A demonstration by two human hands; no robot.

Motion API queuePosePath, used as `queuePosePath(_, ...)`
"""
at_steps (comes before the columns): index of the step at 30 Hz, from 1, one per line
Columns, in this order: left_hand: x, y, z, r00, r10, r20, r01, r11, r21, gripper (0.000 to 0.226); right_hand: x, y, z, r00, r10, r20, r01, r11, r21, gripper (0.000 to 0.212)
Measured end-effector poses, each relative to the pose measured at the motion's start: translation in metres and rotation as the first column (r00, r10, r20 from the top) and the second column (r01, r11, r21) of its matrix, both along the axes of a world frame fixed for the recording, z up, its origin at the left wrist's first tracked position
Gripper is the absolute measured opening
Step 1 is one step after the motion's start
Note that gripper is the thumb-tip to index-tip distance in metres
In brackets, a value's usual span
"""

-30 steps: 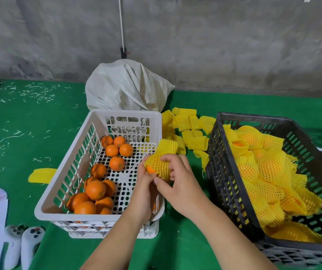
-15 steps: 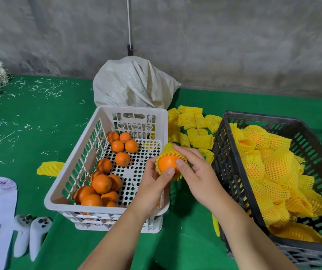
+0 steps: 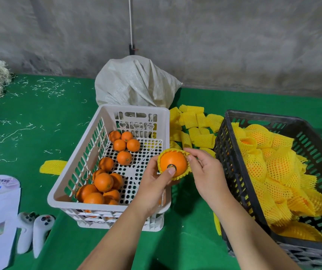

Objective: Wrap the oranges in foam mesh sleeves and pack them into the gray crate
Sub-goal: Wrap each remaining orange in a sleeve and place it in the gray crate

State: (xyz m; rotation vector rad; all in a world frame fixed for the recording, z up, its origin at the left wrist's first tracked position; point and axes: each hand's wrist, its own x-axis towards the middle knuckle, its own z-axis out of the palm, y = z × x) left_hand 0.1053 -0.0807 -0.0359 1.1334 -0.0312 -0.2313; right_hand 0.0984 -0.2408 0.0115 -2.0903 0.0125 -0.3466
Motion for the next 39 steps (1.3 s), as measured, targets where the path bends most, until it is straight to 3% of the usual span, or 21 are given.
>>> queuePosePath(5, -0.003, -0.002, 0.001, 0.998, 0.037, 0.043, -0.039, 0.998, 0.055, 0.064, -0.003, 0.001, 0.006, 0.994, 0.013, 0.107, 0.018, 0.959, -0.282, 0.026)
queuePosePath(11, 0.001, -0.005, -0.005, 0.986, 0.139, 0.092, -0.151, 0.979, 0.136, 0.058, -0.015, 0.014, 0.008, 0.948, 0.053, 0.313, 0.052, 0.947, -0.316, 0.02)
queuePosePath(14, 0.0, -0.008, -0.004, 0.984, 0.149, 0.102, -0.16, 0.98, 0.115, 0.068, -0.016, 0.016, 0.002, 0.917, 0.075, 0.391, 0.066, 0.94, -0.334, 0.022)
queuePosePath(16, -0.002, -0.006, -0.002, 0.983, 0.142, 0.113, -0.152, 0.984, 0.091, 0.073, -0.015, 0.018, -0.003, 0.929, 0.067, 0.363, 0.045, 0.955, -0.292, 0.026)
queuePosePath(20, -0.005, -0.001, 0.0, 0.983, 0.083, 0.161, -0.089, 0.996, 0.027, 0.059, -0.012, 0.022, -0.012, 0.995, -0.01, 0.097, 0.021, 0.994, -0.105, 0.04)
queuePosePath(26, -0.001, -0.005, -0.006, 0.986, 0.094, 0.138, -0.11, 0.987, 0.114, 0.054, -0.009, 0.01, -0.008, 0.973, -0.005, 0.231, 0.07, 0.959, -0.275, 0.033)
queuePosePath(30, 0.0, -0.005, -0.005, 0.973, 0.203, 0.108, -0.215, 0.969, 0.123, 0.053, -0.015, 0.014, -0.01, 0.93, 0.153, 0.335, -0.043, 0.948, -0.315, 0.028)
queuePosePath(32, 0.002, -0.003, -0.005, 0.97, 0.222, 0.097, -0.232, 0.967, 0.109, 0.05, -0.02, 0.02, -0.017, 0.935, 0.154, 0.32, -0.069, 0.963, -0.262, 0.031)
queuePosePath(36, 0.001, -0.002, -0.004, 0.979, 0.193, 0.068, -0.196, 0.98, 0.035, 0.054, -0.022, 0.025, -0.023, 0.995, 0.062, 0.082, -0.055, 0.995, -0.086, 0.061)
queuePosePath(38, 0.001, 0.0, -0.003, 0.982, 0.178, 0.056, -0.179, 0.984, 0.001, 0.056, -0.022, 0.024, -0.023, 0.984, 0.167, -0.061, -0.165, 0.986, 0.033, 0.073)
queuePosePath(39, 0.001, 0.001, -0.003, 0.983, 0.175, 0.054, -0.175, 0.985, -0.016, 0.06, -0.022, 0.025, -0.022, 0.958, 0.258, -0.129, -0.231, 0.954, 0.188, 0.079)
